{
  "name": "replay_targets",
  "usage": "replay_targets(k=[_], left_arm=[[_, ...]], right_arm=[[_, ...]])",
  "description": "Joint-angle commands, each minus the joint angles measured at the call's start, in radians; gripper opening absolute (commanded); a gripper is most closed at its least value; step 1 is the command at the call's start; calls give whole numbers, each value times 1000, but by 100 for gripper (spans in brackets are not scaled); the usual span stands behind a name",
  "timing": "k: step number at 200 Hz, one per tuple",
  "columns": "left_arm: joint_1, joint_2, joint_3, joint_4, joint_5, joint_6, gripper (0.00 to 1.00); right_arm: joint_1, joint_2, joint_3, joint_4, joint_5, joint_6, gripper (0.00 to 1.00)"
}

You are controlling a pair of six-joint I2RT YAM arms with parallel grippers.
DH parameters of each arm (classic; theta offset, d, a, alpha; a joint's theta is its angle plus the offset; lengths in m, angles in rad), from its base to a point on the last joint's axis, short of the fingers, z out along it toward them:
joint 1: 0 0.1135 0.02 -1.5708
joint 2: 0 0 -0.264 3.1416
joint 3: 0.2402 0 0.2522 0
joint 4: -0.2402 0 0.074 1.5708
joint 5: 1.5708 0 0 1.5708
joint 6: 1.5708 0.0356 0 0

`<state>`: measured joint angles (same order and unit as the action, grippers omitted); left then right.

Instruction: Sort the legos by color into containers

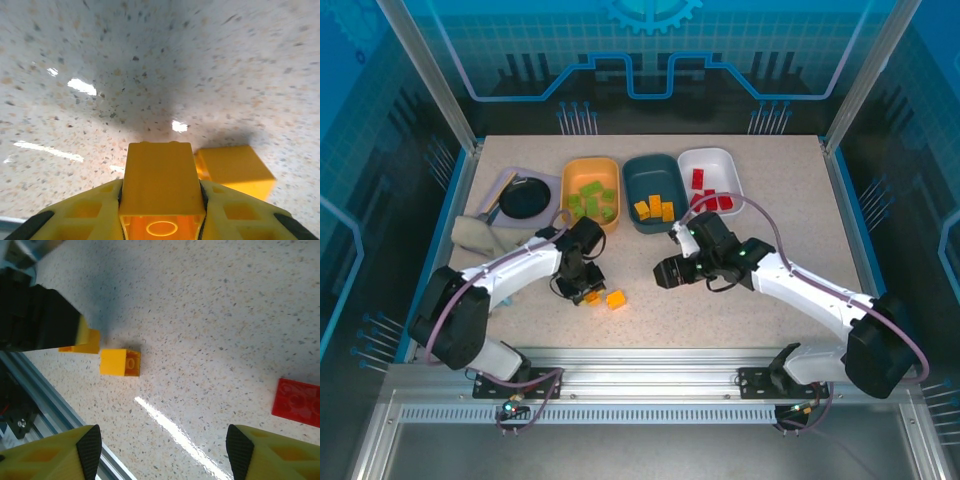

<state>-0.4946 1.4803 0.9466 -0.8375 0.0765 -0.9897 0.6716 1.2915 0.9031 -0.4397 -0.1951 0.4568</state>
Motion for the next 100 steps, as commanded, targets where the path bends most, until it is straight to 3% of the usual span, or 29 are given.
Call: replay_targets(k=[1,42,100], left_arm=[[-5,-29,160,-89,-72,65,34],[-4,180,474,-80,-68,148,34],[-2,581,1003,-70,-93,264,34]], right_arm=[[-75,-72,19,33,3,85,69],[-218,-141,-4,158,-1,214,69],[-313,-108,8,286,-6,317,70]])
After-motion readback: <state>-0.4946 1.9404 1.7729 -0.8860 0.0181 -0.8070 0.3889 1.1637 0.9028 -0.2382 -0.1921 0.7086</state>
